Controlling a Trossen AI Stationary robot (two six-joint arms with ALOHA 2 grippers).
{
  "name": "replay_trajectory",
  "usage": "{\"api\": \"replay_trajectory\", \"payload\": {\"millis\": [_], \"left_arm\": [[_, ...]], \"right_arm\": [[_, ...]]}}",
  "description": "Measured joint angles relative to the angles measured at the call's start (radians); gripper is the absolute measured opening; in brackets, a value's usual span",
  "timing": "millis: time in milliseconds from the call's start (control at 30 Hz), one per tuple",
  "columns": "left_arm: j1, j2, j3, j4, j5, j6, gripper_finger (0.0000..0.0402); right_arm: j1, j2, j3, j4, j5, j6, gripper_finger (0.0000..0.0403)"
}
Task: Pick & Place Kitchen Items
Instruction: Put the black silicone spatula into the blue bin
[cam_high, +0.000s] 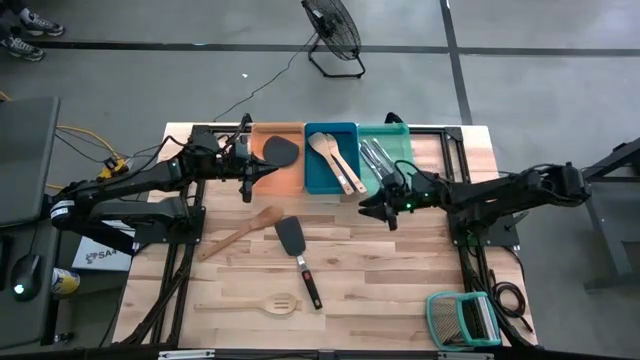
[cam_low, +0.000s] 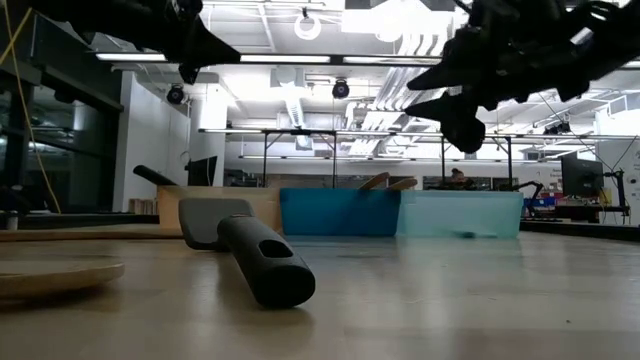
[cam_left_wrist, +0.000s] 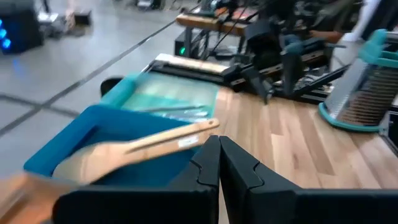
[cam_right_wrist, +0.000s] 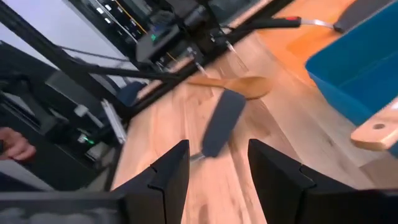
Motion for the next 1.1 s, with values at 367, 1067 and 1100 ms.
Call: {"api": "replay_trajectory", "payload": {"millis": [367,1067,1100], "left_arm": [[0.000,0.000,-0.001,-0.082,-0.027,-0.083,0.0000],[0.000,0.000,-0.001,-0.100,-0.024,-0.112,0.0000],[0.000,0.000,-0.001,-0.101,-0.023,-0.112,0.0000]], "right_arm": [[0.048,-0.078,-0.181,0.230,0.038,0.022,0.0156],[0.048,-0.258,-0.353,0.319,0.034,0.021,0.0156],[0.048,-0.268,-0.353,0.291,0.022,0.020,0.0156]]}}
